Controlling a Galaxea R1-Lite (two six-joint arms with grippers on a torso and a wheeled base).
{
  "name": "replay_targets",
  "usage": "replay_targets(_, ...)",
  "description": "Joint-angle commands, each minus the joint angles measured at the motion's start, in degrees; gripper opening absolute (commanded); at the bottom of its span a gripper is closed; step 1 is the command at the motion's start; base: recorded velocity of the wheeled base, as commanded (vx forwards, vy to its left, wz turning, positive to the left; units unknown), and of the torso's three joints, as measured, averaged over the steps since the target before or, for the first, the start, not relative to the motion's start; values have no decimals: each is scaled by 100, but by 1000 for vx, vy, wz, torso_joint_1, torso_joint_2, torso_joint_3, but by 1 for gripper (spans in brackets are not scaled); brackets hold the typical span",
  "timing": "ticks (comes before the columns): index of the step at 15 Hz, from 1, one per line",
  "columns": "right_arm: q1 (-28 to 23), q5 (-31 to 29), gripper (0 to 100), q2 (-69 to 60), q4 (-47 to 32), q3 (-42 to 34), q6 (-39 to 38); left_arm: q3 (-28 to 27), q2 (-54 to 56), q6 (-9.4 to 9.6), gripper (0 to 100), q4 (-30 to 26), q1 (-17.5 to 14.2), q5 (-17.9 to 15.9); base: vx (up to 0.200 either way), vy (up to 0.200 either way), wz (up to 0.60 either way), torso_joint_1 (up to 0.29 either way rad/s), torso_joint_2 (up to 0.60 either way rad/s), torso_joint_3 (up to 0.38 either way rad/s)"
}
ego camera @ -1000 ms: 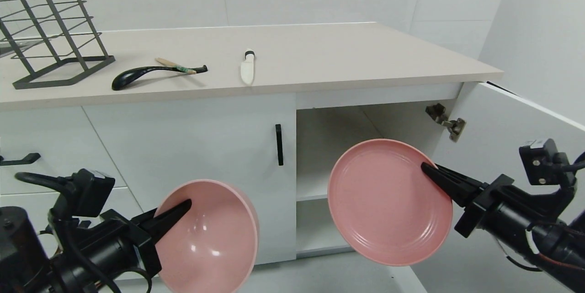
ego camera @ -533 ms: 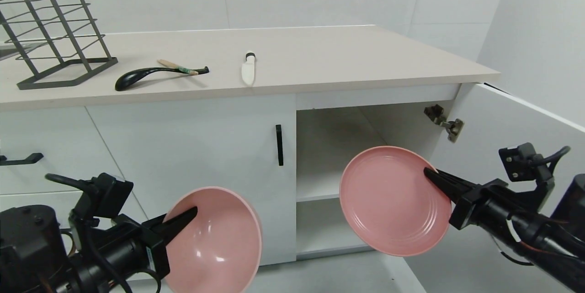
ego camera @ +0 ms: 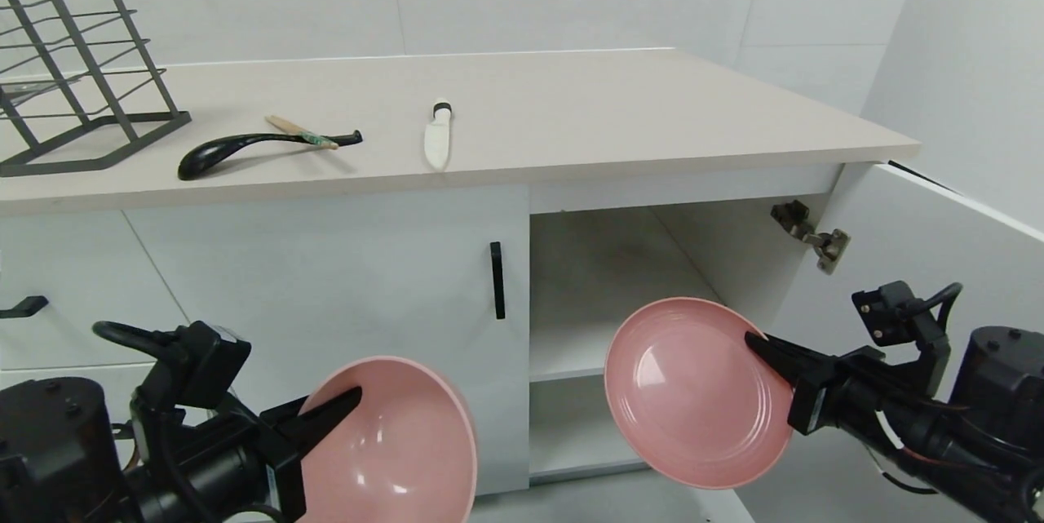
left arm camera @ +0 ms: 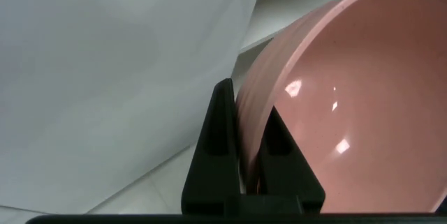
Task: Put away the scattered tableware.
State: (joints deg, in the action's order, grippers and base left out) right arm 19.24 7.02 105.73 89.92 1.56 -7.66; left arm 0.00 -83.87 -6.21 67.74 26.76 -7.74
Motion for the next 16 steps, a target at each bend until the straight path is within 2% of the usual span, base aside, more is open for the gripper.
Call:
replay_targets(1,-16,1,0,150,8,11,-17,0,143,163,0,-191,-4,9,200,0,0,2,2,-2)
replay_targets(3,-25,10,0,194,8,72,-61,0,538,313,0,-596,-13,1,200,0,0,-5,5,7)
replay_targets(4,-25,10,0,229,8,196,-69,0,635,348,0,-648,-13,-8,0,0,0,0,0,0)
replay_targets(7,-16,-8,0,413,8,266,-61,0,618,366,0,-666,-13,-8,0,0,0,0,0,0)
replay_targets(10,-8,-52,0,484,8,327,-570,0,591,366,0,-657,-13,-8,0,0,0,0,0,0)
replay_targets(16,-69,-52,0,994,8,494,-500,0,609,366,0,-631,-13,-8,0,0,0,0,0,0)
